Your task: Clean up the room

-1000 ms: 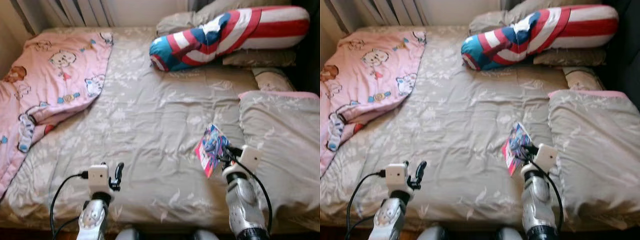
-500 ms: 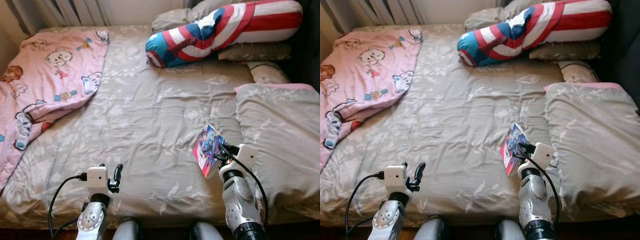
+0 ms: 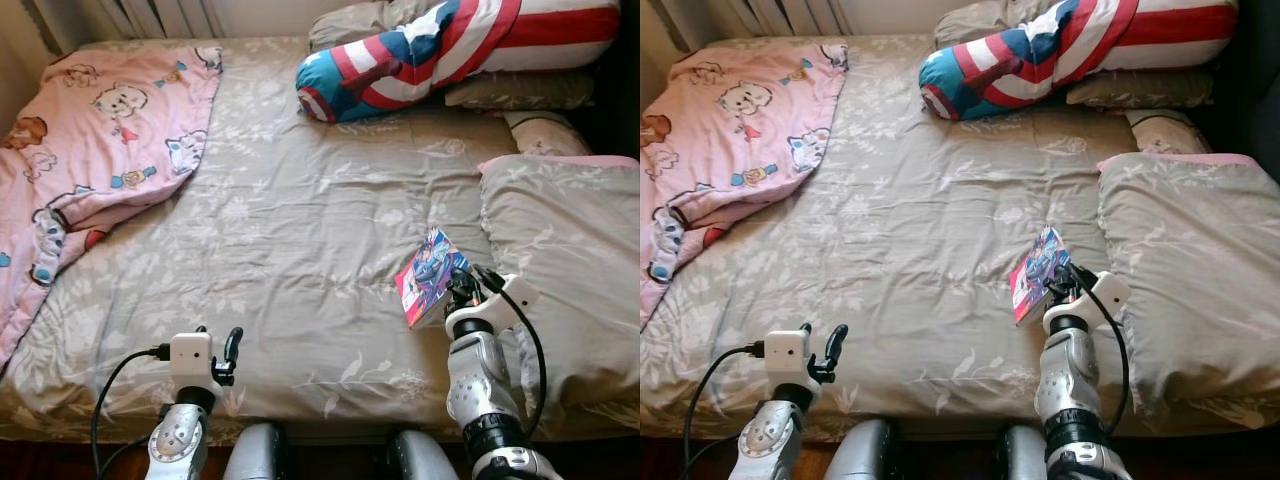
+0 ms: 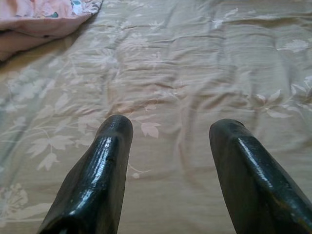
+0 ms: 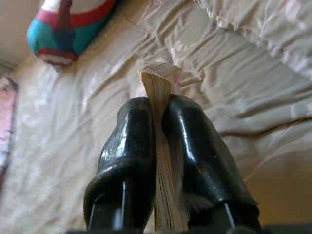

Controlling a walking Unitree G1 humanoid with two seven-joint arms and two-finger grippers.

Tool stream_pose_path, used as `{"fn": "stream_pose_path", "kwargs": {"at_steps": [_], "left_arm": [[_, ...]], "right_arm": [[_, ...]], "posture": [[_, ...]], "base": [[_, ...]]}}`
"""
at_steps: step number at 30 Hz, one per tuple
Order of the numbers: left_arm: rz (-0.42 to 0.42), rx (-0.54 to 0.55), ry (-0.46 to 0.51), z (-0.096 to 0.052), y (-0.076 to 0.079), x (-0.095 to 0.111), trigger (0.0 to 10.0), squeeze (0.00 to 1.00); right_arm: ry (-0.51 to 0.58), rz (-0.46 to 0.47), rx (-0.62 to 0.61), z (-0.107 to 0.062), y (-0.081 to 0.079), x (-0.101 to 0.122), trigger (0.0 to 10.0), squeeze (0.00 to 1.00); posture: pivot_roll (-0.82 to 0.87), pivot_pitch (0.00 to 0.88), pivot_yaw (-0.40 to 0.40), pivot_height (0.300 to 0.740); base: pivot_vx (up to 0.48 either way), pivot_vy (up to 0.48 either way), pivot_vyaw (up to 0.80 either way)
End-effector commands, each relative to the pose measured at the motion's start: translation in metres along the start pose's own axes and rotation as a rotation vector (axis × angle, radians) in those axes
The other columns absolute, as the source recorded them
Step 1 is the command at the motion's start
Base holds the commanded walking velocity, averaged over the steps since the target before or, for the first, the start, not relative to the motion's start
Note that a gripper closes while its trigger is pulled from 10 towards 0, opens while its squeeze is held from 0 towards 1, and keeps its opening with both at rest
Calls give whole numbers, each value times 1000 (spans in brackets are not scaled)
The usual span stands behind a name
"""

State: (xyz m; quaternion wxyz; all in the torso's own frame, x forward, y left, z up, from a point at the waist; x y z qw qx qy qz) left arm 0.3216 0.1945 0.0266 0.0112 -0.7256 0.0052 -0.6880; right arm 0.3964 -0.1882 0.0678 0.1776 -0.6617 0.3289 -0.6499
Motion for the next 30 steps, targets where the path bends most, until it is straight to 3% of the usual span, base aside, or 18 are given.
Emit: {"fn": "stream_pose_path", "kwargs": {"at_steps": [1, 4, 5, 6, 7, 9, 12, 16, 23, 28, 29, 30], "left_arm": [[19, -13, -27, -5, -2, -6, 10000, 0], [37, -27, -27, -6, -3, -5, 10000, 0], [46, -36, -27, -6, -3, -5, 10000, 0], [46, -36, -27, -6, -3, -5, 10000, 0], [55, -42, -24, -9, -5, -3, 10000, 0], [73, -52, -23, -11, -7, -2, 10000, 0], [93, -59, -24, -14, -12, 0, 10000, 0], [103, -55, -22, -16, -17, 2, 10000, 0], [117, -72, -32, -19, -15, 4, 10000, 0], [117, -81, -32, -20, -13, 5, 10000, 0], [117, -82, -33, -20, -13, 5, 10000, 0], [117, -86, -34, -20, -13, 6, 10000, 0]], "right_arm": [[33, 77, 21, 5, -4, 11, 10000, 0], [48, 199, -10, 8, 7, 15, 10000, 0], [32, 221, -48, 7, 18, 11, 10000, 0], [32, 221, -48, 7, 18, 11, 10000, 0], [1, 273, -90, 4, 31, 3, 10000, 0], [-28, 329, -125, 0, 41, -6, 10000, 0], [-52, 356, -151, -2, 48, -11, 10000, 0], [-40, 353, -98, 4, 36, -5, 10000, 0], [22, 461, 207, 21, -25, 22, 10000, 0], [20, 464, 262, 19, -32, 20, 10000, 0], [18, 465, 260, 18, -30, 19, 10000, 0], [7, 438, 190, 15, -16, 12, 10000, 0]], "posture": [[60, 215, 68, 657], [82, 213, 82, 657], [90, 212, 84, 657], [90, 212, 84, 657], [124, 211, 104, 657], [139, 209, 114, 657], [162, 213, 127, 657], [170, 221, 132, 657], [176, 245, 144, 657], [176, 248, 145, 657], [176, 251, 147, 657], [175, 252, 148, 657]], "base": [[0, 0, 0], [0, 0, 0], [0, 0, 0], [0, 0, 0], [0, 0, 0], [0, 0, 0], [0, 0, 0], [0, 0, 0], [0, 0, 0], [0, 0, 0], [0, 0, 0], [0, 0, 0]]}}
Point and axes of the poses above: a point about 5 cm out from each wrist's last joint towards the gripper, its own z axis pointing out of the wrist towards the gripper, its own x axis along the axis of the wrist's last joint, y = z × x, the point moved 6 cm from there along z, pointing out of the wrist towards the gripper
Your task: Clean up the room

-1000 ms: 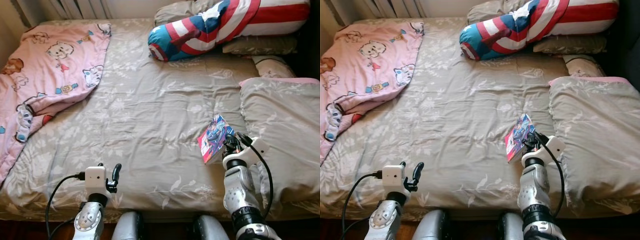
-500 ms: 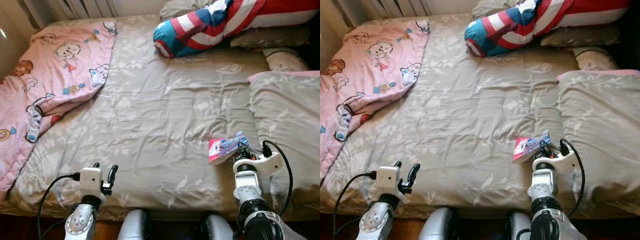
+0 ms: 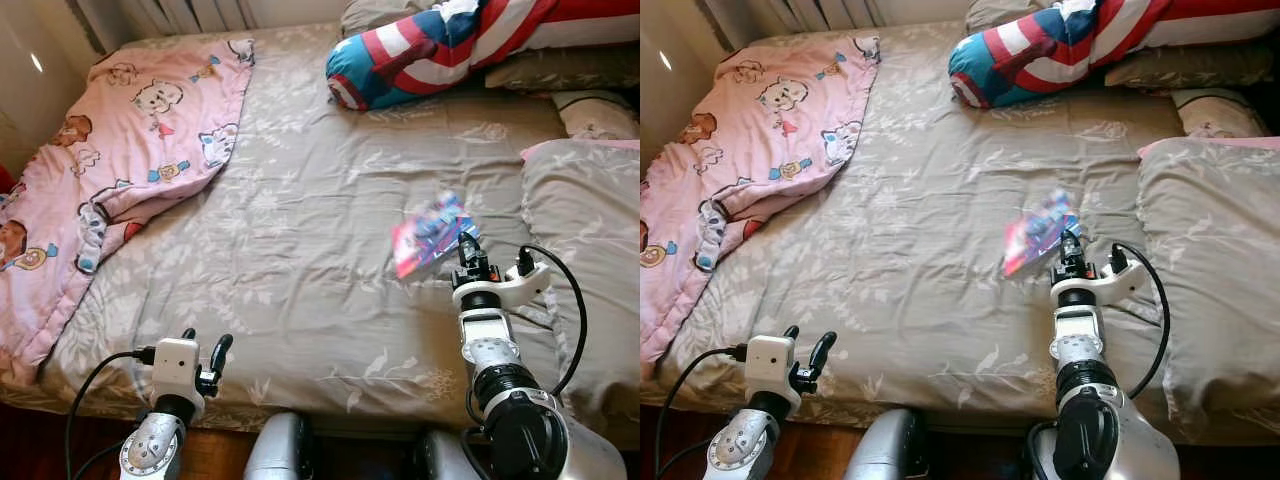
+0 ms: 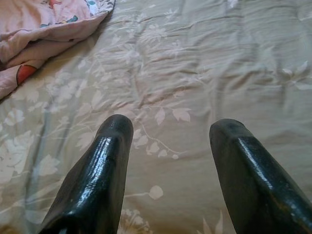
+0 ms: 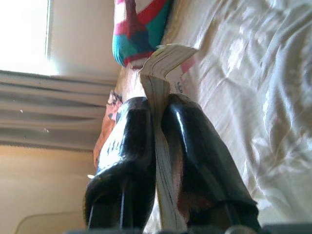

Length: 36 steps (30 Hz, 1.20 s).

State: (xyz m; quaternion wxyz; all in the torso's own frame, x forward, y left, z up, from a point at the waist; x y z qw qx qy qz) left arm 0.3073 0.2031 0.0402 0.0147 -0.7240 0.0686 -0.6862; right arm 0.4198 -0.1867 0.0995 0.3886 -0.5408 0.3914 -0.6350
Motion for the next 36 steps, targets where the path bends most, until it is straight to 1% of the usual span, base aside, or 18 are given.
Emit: {"fn": "stream_pose_path", "kwargs": {"at_steps": [1, 2, 3, 4, 5, 8, 10, 11, 12, 14, 16, 19, 22, 24, 27, 31, 36], "left_arm": [[18, -6, -36, -6, -2, -7, 10000, 0], [19, -7, -38, -6, -2, -7, 10000, 0], [19, -9, -42, -7, -2, -8, 10000, 0], [20, -10, -44, -7, -2, -8, 10000, 0], [22, -12, -48, -9, -2, -8, 10000, 0], [24, -14, -54, -10, -2, -9, 10000, 0], [26, -18, -60, -12, -2, -10, 10000, 0], [28, -20, -62, -13, -2, -10, 10000, 0], [29, -21, -63, -13, -3, -10, 10000, 0], [31, -21, -66, -14, -3, -9, 10000, 0], [33, -22, -68, -14, -3, -9, 10000, 0], [36, -25, -73, -15, -3, -10, 10000, 0], [36, -30, -81, -17, -2, -11, 10000, 0], [36, -31, -83, -18, -1, -11, 10000, 0], [39, -40, -95, -20, 1, -14, 10000, 0], [41, -43, -99, -21, 1, -14, 10000, 0], [42, -42, -104, -22, 1, -14, 10000, 0]], "right_arm": [[-3, -18, -76, -10, 19, -3, 10000, 0], [1, -27, -109, -13, 25, -2, 10000, 0], [9, -43, -170, -19, 38, 1, 10000, 0], [17, -51, -202, -22, 45, 3, 10000, 0], [28, -56, -258, -30, 58, 6, 10000, 0], [23, -86, -363, -46, 81, 7, 10000, 0], [17, -87, -427, -58, 96, 6, 10000, 0], [21, -86, -484, -68, 107, 5, 10000, 0], [24, -85, -498, -70, 109, 6, 10000, 0], [30, -65, -555, -82, 121, 4, 10000, 0], [30, -65, -567, -86, 124, 3, 10000, 0], [10, -100, -607, -95, 132, 0, 10000, 0], [12, -88, -651, -104, 139, -2, 10000, 0], [7, -86, -654, -105, 140, -3, 10000, 0], [-21, -103, -686, -114, 147, -8, 10000, 0], [-12, -83, -702, -117, 150, -8, 10000, 0], [-34, -108, -732, -125, 156, -9, 10000, 0]], "posture": [[176, 253, 149, 657], [176, 253, 149, 657], [176, 253, 149, 657], [181, 258, 153, 657], [181, 259, 153, 657], [189, 264, 158, 657], [195, 268, 163, 657], [196, 272, 165, 657], [197, 272, 165, 657], [202, 277, 170, 657], [204, 277, 172, 657], [206, 283, 176, 657], [207, 289, 179, 657], [206, 290, 180, 657], [207, 295, 181, 657], [208, 300, 183, 657], [212, 307, 185, 657]], "base": [[0, 0, 0], [0, 0, 0], [0, 0, 0], [0, 0, 0], [0, 0, 0], [0, 0, 0], [0, 0, 0], [0, 0, 0], [0, 0, 0], [0, 0, 0], [0, 0, 0], [0, 0, 0], [0, 0, 0], [0, 0, 0], [0, 0, 0], [0, 0, 0], [0, 0, 0]]}}
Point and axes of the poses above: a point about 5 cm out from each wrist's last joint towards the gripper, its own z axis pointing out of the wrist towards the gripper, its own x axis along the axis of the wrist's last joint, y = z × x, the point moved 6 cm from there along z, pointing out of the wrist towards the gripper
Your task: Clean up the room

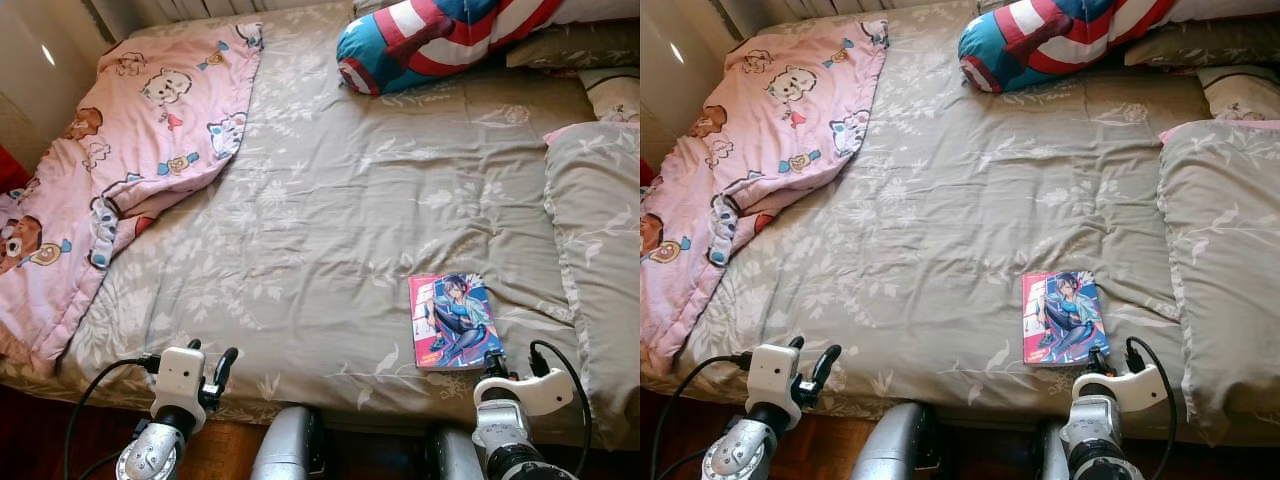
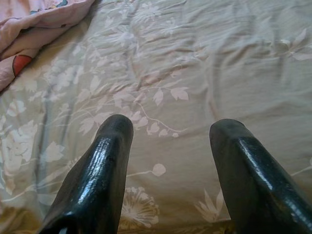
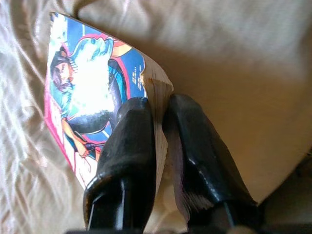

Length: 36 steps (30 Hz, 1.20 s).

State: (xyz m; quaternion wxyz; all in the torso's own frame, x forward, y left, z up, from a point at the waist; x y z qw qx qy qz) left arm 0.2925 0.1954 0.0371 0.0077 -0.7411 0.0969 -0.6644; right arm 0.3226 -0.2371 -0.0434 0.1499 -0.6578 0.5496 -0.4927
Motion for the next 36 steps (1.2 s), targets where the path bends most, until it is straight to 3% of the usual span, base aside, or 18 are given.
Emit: {"fn": "stream_pose_path", "kwargs": {"at_steps": [1, 5, 6, 7, 8, 9, 17, 25, 26, 28, 29, 31, 36], "left_arm": [[11, 9, -52, -9, -7, -12, 10000, 0], [10, 8, -57, -9, -6, -13, 10000, 0], [11, 2, -59, -10, -5, -13, 10000, 0], [13, -3, -62, -10, -5, -14, 10000, 0], [14, -7, -63, -11, -4, -14, 10000, 0], [15, -8, -66, -11, -4, -15, 10000, 0], [23, 2, -80, -13, -8, -18, 10000, 0], [42, -21, -78, -9, -3, -18, 10000, 0], [40, -21, -78, -8, -3, -18, 10000, 0], [34, -18, -76, -7, -2, -18, 10000, 0], [33, -18, -75, -6, -1, -18, 10000, 0], [30, -17, -74, -5, -1, -18, 10000, 0], [5, -9, -65, 5, 4, -18, 10000, 0]], "right_arm": [[-39, -5, -65, -7, 21, -12, 10000, 0], [-27, -2, -72, -6, 25, -6, 10000, 27], [-26, -4, -74, -6, 25, -5, 10000, 557], [-26, -6, -76, -6, 26, -5, 10000, 733], [-26, -8, -78, -6, 26, -4, 10000, 733], [-27, -14, -81, -6, 27, -4, 10000, 933], [-50, -26, -110, -10, 36, -10, 10000, 902], [-104, -55, -124, -16, 42, -26, 10000, 867], [-106, -57, -121, -16, 42, -27, 10000, 827], [-109, -67, -108, -16, 40, -29, 10000, 471], [-103, -70, -95, -16, 38, -28, 10000, 0], [-100, -75, -79, -16, 36, -29, 10000, 0], [-59, -221, 2, -18, 29, -24, 10000, 0]], "posture": [[212, 310, 185, 657], [208, 314, 185, 657], [207, 314, 186, 657], [204, 314, 185, 657], [204, 314, 185, 657], [204, 314, 185, 657], [204, 307, 186, 657], [200, 293, 182, 657], [196, 289, 180, 657], [191, 286, 177, 657], [186, 282, 174, 657], [176, 276, 168, 657], [129, 248, 143, 657]], "base": [[0, 0, 0], [0, 0, 0], [0, 0, 0], [0, 0, 0], [0, 0, 0], [0, 0, 0], [0, 0, 0], [0, 0, 0], [0, 0, 0], [0, 0, 0], [0, 0, 0], [0, 0, 0], [0, 0, 0]]}}
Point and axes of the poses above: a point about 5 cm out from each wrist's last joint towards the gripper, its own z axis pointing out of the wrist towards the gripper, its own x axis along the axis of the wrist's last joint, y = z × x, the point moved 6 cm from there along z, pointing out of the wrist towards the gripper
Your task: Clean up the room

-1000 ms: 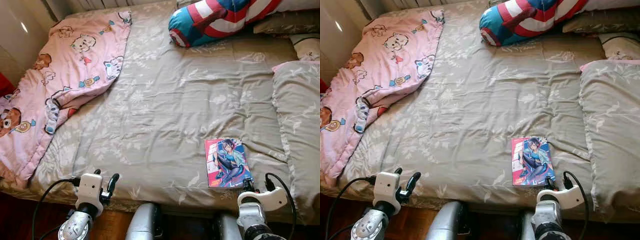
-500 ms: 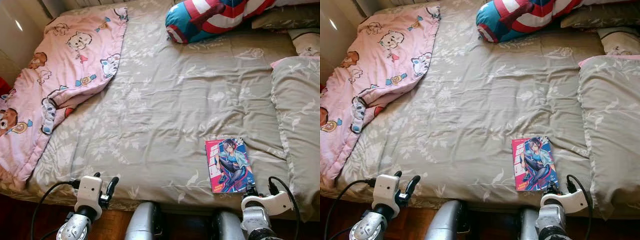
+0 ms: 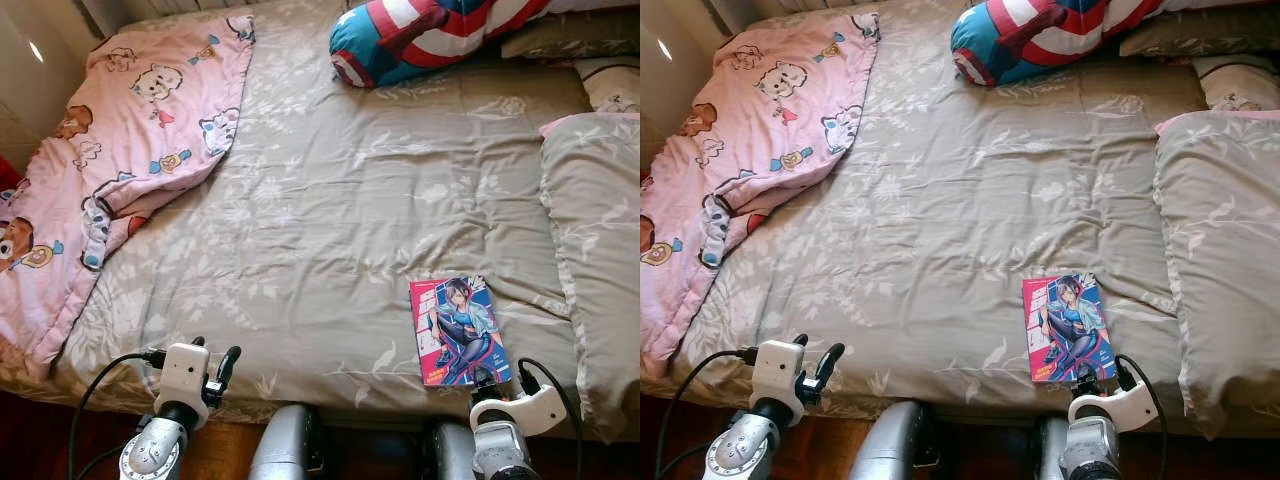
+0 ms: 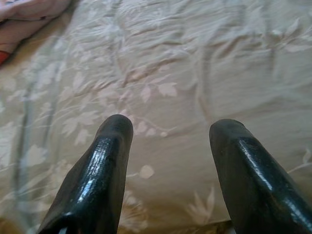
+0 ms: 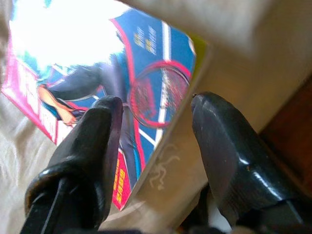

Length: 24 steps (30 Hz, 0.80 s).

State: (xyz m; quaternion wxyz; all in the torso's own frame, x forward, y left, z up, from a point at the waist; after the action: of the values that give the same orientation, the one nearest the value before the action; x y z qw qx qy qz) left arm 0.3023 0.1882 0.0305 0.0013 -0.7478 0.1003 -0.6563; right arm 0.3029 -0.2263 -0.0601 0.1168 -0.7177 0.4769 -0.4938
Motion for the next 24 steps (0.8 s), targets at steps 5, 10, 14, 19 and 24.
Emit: {"fn": "stream_pose_path", "kwargs": {"at_steps": [5, 10, 14, 19, 24], "left_arm": [[-12, 9, -43, 1, 3, -15, 10000, 0], [-64, 35, -45, 10, 7, -17, 10000, 0], [-128, 79, -64, 15, 6, -24, 10000, 0], [-168, 106, -107, 15, 7, -37, 10000, 0], [-188, 140, -181, 11, 5, -57, 10000, 0]], "right_arm": [[-3, -176, 107, -9, -6, -12, 10000, 0], [9, -352, 220, -14, -23, -17, 10000, 0], [34, -450, 294, -14, -43, -16, 10000, 0], [-26, -464, 380, -15, -56, -26, 10000, 0], [-91, -608, 353, -17, -43, -39, 10000, 0]], "posture": [[76, 226, 124, 657], [44, 203, 101, 657], [19, 194, 81, 657], [8, 192, 61, 657], [-2, 187, 42, 666]], "base": [[0, 0, 0], [0, 0, 0], [0, 0, 0], [0, 0, 0], [0, 0, 0]]}}
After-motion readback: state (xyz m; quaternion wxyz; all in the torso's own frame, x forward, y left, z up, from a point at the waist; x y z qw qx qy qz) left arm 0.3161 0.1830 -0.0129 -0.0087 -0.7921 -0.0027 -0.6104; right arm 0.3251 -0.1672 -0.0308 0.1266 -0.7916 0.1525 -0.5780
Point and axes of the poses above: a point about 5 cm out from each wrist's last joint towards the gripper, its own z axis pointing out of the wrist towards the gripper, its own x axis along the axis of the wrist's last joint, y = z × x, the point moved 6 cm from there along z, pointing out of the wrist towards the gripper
